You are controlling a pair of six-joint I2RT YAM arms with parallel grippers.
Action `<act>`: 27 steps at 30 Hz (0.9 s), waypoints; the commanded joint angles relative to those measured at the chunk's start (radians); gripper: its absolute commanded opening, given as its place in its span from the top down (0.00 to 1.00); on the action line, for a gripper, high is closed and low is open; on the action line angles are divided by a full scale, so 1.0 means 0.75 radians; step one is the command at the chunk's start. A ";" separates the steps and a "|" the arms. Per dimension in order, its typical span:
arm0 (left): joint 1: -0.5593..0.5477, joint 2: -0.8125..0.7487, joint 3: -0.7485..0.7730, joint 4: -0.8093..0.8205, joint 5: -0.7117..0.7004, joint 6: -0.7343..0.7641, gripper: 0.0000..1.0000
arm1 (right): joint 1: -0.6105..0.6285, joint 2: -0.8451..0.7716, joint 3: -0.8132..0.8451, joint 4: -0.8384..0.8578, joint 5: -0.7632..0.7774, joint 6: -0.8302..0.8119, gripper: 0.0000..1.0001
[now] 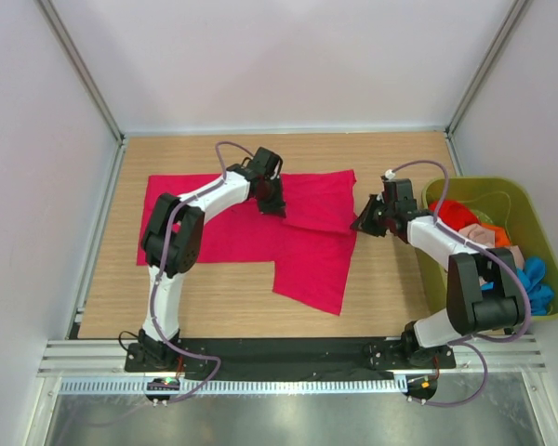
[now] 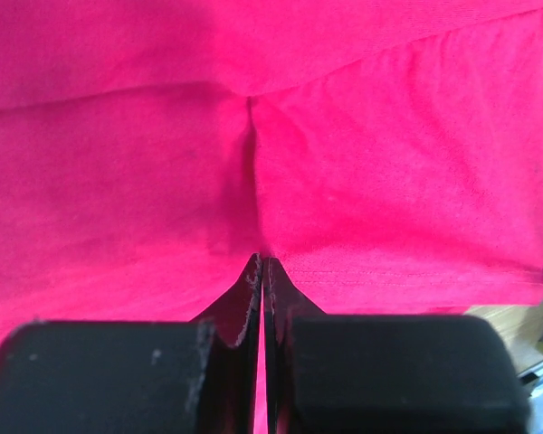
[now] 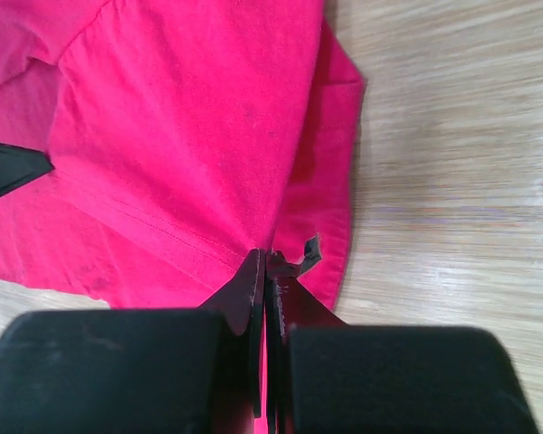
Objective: Fold and stack the t-shirts
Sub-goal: Fold the tshirt
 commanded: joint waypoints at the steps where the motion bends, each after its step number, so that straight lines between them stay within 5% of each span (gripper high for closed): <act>1: 0.006 -0.011 0.045 -0.076 -0.043 0.052 1.00 | 0.015 0.008 -0.048 0.150 -0.017 0.039 0.99; 2: 0.006 -0.005 0.041 -0.080 -0.041 0.054 1.00 | 0.015 0.014 -0.048 0.160 -0.009 0.037 0.99; 6: 0.006 -0.035 0.039 -0.141 -0.088 0.074 0.78 | 0.015 -0.004 -0.012 0.071 0.036 -0.016 0.67; 10: 0.049 -0.207 -0.042 -0.180 -0.219 0.103 0.64 | 0.139 -0.096 0.105 -0.232 0.152 -0.175 0.56; 15: 0.261 -0.544 -0.341 -0.096 -0.150 0.036 0.55 | 0.507 -0.227 0.046 -0.396 0.408 -0.200 0.54; 20: 0.632 -0.733 -0.611 -0.094 -0.046 -0.050 0.50 | 0.893 -0.319 -0.122 -0.371 0.514 -0.141 0.54; 27: 0.926 -0.888 -0.765 -0.160 -0.062 -0.120 0.43 | 1.246 -0.199 -0.152 -0.345 0.647 -0.094 0.53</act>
